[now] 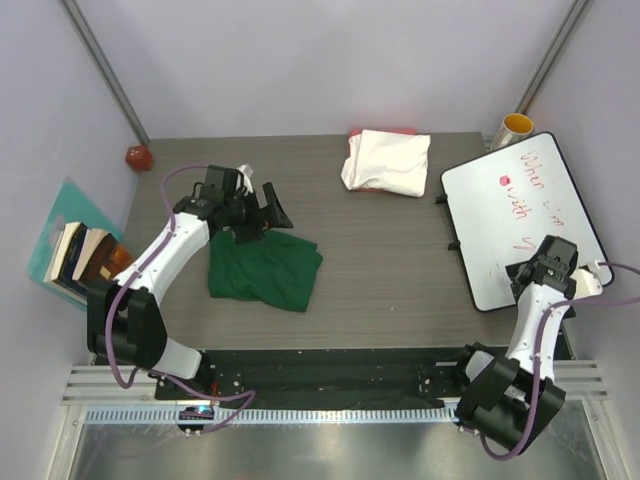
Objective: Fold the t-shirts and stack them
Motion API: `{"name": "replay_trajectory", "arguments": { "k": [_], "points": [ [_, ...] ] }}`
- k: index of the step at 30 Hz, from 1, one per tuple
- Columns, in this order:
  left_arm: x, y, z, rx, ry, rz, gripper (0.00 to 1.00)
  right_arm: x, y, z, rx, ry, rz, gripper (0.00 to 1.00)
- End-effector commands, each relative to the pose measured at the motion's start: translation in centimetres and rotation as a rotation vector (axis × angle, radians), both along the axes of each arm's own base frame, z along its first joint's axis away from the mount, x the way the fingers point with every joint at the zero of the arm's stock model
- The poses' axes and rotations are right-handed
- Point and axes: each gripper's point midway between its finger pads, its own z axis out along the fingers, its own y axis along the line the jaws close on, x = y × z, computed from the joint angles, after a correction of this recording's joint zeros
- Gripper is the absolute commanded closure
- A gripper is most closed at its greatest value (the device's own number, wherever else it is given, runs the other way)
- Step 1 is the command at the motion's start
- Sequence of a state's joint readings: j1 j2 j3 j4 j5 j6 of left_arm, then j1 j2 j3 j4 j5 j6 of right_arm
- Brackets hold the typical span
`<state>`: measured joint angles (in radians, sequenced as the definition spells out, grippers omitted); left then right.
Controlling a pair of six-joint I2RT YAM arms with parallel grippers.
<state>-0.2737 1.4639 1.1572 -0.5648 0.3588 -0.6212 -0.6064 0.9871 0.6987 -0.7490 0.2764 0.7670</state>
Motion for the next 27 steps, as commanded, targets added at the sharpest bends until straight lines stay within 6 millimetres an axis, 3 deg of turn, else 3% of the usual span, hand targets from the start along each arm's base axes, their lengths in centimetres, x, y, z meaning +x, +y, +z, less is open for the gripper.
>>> {"name": "replay_trajectory", "arguments": {
  "k": [1, 7, 11, 20, 27],
  "points": [
    [0.1, -0.4, 1.8, -0.021, -0.066, -0.009, 0.0, -1.5, 0.7, -0.2, 0.017, -0.008, -0.088, 0.06],
    [-0.4, 0.0, 2.4, -0.008, -0.079, -0.011, 0.0, 0.3, 1.6, -0.3, 0.027, -0.124, 0.0, 0.05],
    [-0.7, -0.1, 2.5, -0.015, -0.076, -0.01, 0.0, 1.6, 1.2, 0.7, -0.033, -0.156, 0.114, 0.04],
    [-1.9, -0.7, 4.0, -0.015, -0.101, -0.028, 0.0, 1.0, 1.6, 0.2, -0.048, -0.178, 0.105, 0.01],
    [-2.8, -0.9, 4.8, -0.019, -0.116, -0.008, 0.0, -1.7, 0.8, -0.7, -0.05, -0.09, -0.07, 0.01]
  ]
}}
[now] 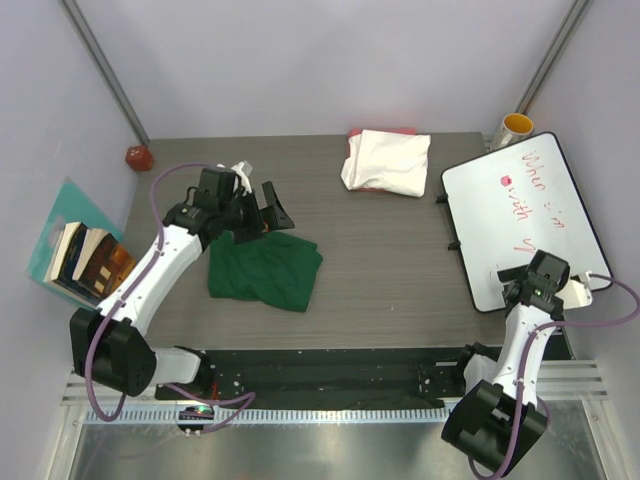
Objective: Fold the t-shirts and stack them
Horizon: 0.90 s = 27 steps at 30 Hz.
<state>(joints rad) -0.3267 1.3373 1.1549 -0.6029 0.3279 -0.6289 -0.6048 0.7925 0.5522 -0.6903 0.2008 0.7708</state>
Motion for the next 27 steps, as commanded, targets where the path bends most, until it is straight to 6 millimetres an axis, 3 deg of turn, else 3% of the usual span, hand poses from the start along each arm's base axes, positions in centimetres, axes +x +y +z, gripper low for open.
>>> {"name": "replay_trajectory", "arguments": {
  "k": [1, 5, 9, 16, 22, 27],
  "points": [
    [-0.8, -0.3, 1.4, -0.016, -0.031, 0.013, 0.0, -1.5, -1.3, 0.0, -0.039, 0.043, -0.132, 0.01],
    [-1.4, -0.3, 2.1, -0.018, -0.049, 0.022, 0.0, -2.9, -2.7, -0.9, -0.087, 0.077, -0.257, 0.01],
    [-1.8, -0.6, 2.7, -0.025, -0.055, 0.019, 0.0, -3.1, -2.5, -1.9, -0.081, 0.064, -0.268, 0.01],
    [-2.4, -1.3, 3.1, -0.016, -0.066, 0.018, 0.0, 0.6, -2.1, -2.8, -0.054, -0.015, -0.082, 0.02],
    [-2.5, -1.9, 2.9, -0.005, -0.061, 0.015, 0.0, 2.0, -2.6, -4.2, -0.045, 0.025, 0.001, 0.01],
    [-2.7, -2.7, 2.6, 0.007, -0.053, 0.012, 0.0, 3.6, -1.6, -3.5, -0.035, -0.063, 0.093, 0.04]
  ]
}}
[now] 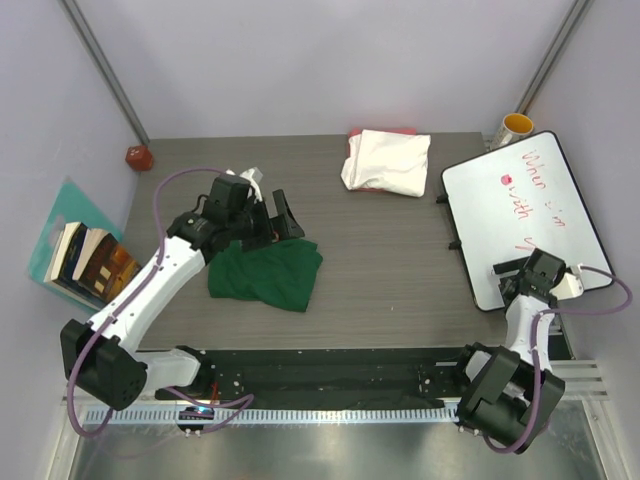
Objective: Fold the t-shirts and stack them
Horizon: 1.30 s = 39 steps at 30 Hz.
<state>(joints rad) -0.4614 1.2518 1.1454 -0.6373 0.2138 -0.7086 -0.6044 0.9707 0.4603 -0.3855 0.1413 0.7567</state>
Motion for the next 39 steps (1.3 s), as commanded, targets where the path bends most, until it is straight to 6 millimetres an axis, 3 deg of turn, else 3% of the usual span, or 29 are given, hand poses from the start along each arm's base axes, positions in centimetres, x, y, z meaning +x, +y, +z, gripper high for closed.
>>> {"name": "replay_trajectory", "arguments": {
  "k": [1, 4, 8, 10, 12, 13, 22, 31, 39],
  "points": [
    [0.1, -0.8, 0.9, -0.002, -0.023, 0.007, 0.0, 0.4, -0.4, 0.3, -0.059, -0.042, 0.056, 0.05],
    [0.0, -1.3, 0.5, 0.008, -0.019, 0.002, 0.0, 1.0, 0.3, 2.1, -0.089, -0.123, 0.102, 0.13],
    [-0.2, -2.1, 0.3, 0.015, -0.015, -0.014, 0.0, 1.0, 1.4, 2.2, -0.073, -0.157, 0.142, 0.24],
    [-0.3, -2.4, 0.4, 0.016, -0.016, -0.024, 0.0, 1.5, 2.2, 2.8, -0.072, -0.206, 0.191, 0.46],
    [-0.2, -2.6, 0.3, 0.021, -0.019, -0.025, 0.0, 1.9, 2.7, 2.9, -0.071, -0.234, 0.215, 0.89],
    [-0.2, -2.6, 0.2, 0.022, -0.017, -0.026, 0.0, 2.4, 2.8, 3.5, -0.082, -0.27, 0.232, 0.99],
    [-0.3, -3.1, -0.4, 0.034, -0.006, -0.042, 0.0, 4.1, 3.6, 5.2, -0.074, -0.36, 0.3, 0.99],
    [-0.4, -3.1, -0.9, 0.041, -0.002, -0.04, 0.0, 5.3, 6.3, 4.9, -0.045, -0.412, 0.428, 0.99],
    [-0.5, -2.9, -1.2, 0.049, 0.0, -0.04, 0.0, 6.6, 8.5, 3.7, -0.086, -0.346, 0.588, 0.99]
  ]
}}
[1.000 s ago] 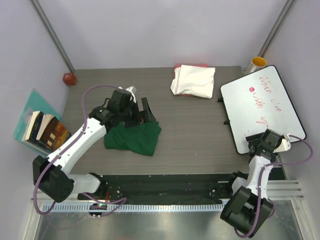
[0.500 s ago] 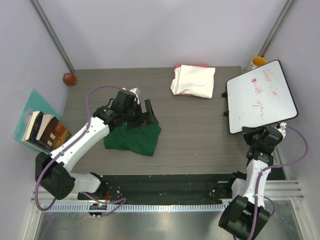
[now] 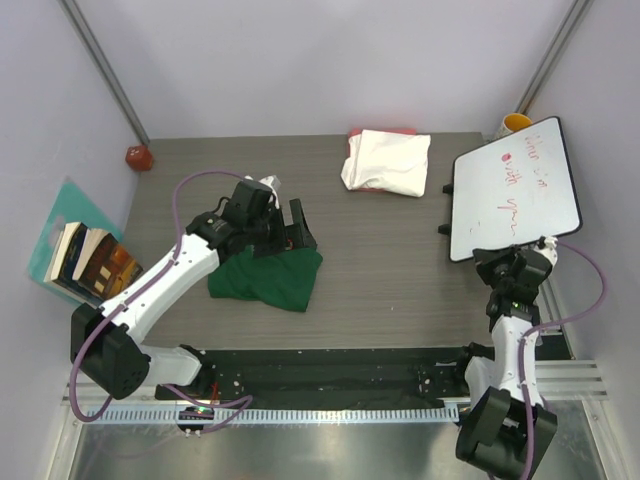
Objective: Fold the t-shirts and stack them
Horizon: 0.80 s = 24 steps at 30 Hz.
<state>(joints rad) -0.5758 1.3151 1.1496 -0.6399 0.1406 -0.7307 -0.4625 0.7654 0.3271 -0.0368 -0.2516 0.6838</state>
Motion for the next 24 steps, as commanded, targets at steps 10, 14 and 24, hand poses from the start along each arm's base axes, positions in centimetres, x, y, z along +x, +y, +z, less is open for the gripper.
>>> {"name": "replay_trajectory", "arguments": {
  "k": [10, 14, 24],
  "points": [
    [1.0, -0.5, 0.7, -0.007, -0.032, 0.011, 0.0, 1.0, 2.3, -4.3, -0.088, 0.188, 0.149, 0.99],
    [1.2, -0.7, 0.8, -0.008, -0.034, 0.008, 0.0, 1.3, 1.2, -4.1, -0.112, 0.22, 0.107, 0.99],
    [1.3, -0.6, 0.4, 0.001, -0.027, 0.008, 0.0, 3.0, 4.5, -4.8, -0.103, 0.264, 0.275, 0.99]
  ]
}}
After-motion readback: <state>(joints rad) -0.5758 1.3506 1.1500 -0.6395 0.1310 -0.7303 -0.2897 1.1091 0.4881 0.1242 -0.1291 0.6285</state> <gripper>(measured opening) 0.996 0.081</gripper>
